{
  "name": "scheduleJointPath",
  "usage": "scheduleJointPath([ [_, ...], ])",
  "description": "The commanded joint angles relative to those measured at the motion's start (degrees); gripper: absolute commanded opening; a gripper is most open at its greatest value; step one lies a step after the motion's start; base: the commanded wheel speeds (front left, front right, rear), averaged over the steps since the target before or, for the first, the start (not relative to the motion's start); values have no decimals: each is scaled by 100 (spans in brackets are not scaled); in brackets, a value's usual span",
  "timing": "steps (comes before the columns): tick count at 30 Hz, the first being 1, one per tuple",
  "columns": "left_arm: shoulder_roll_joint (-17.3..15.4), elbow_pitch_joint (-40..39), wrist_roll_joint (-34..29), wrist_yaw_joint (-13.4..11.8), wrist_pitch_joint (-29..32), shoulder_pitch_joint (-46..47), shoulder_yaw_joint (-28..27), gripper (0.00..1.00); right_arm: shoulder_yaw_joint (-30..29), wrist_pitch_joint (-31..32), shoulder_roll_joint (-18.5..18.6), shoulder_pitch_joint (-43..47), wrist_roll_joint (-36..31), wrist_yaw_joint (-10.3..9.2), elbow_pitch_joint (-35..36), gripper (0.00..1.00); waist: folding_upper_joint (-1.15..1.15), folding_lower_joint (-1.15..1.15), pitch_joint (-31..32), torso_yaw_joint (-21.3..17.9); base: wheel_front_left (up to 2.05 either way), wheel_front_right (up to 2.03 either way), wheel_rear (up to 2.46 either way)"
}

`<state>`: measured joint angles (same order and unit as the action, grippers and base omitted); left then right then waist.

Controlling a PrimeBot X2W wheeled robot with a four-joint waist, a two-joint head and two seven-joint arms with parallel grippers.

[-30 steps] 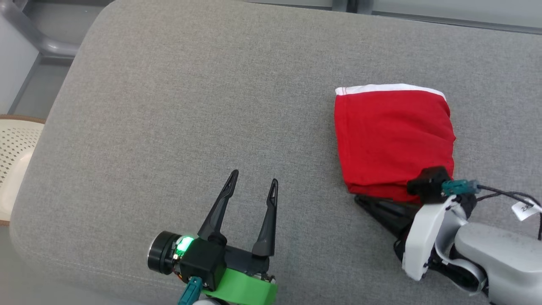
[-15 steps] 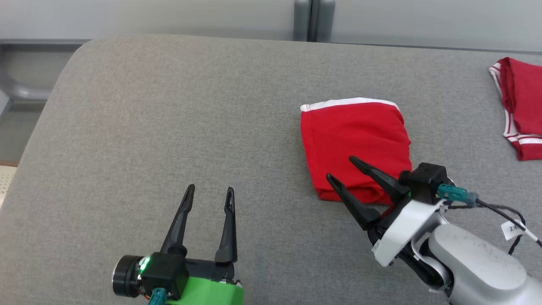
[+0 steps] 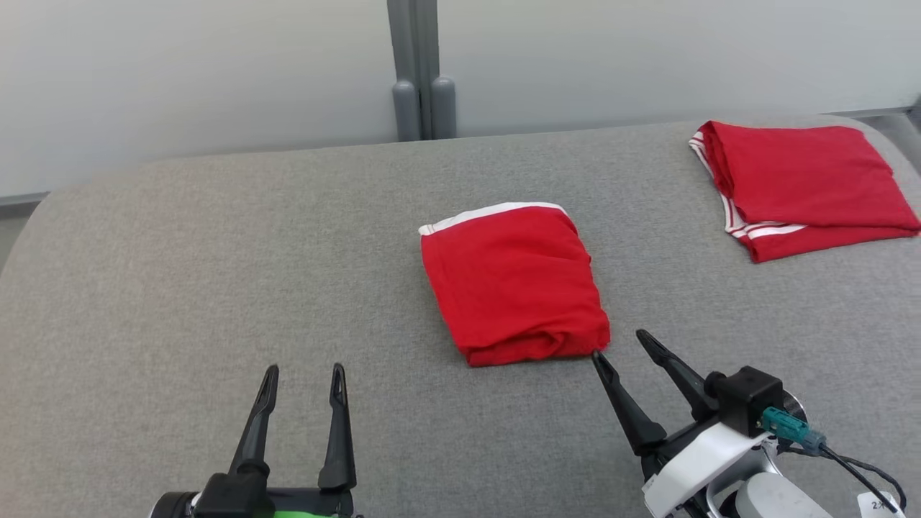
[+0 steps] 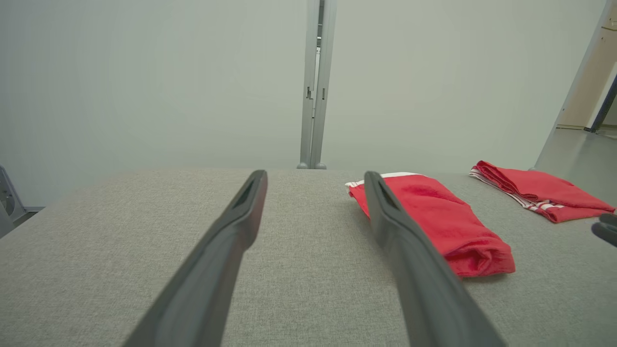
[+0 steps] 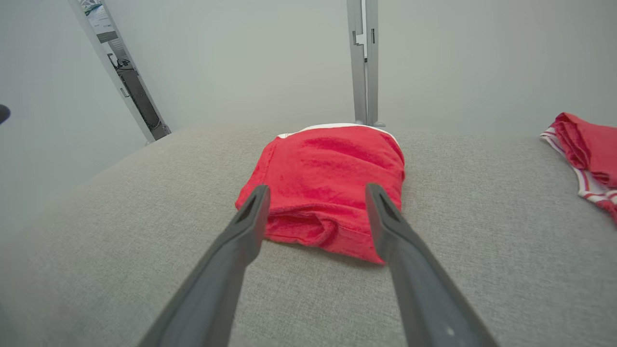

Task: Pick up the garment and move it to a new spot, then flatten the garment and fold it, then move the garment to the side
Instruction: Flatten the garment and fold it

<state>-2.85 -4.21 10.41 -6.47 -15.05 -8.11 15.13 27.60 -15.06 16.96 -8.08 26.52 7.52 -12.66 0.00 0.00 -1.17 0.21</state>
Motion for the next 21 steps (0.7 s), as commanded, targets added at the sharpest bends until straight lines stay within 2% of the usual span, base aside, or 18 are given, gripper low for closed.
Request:
scheduleJointPath([
  [1, -11, 11, -54, 44, -13, -135, -69, 100, -120, -11, -51, 154, -171, -8, -15, 100, 0, 0, 326, -356, 0, 0, 0],
  [7, -11, -60, -80, -29, -13, -458, -358, 100, -720, -11, -321, 577, -768, -7, -39, 100, 0, 0, 485, -470, 0, 0, 0],
  [12, -10, -9, -67, 25, -13, -728, -555, 100, -1182, -11, -559, 861, -1031, -7, 281, 100, 0, 0, 558, -460, 0, 0, 0],
  [21, -11, 170, -40, 142, -14, -926, -742, 100, -1464, -11, -638, 1141, -1256, -8, 745, 100, 0, 0, 644, -352, 0, 0, 0],
])
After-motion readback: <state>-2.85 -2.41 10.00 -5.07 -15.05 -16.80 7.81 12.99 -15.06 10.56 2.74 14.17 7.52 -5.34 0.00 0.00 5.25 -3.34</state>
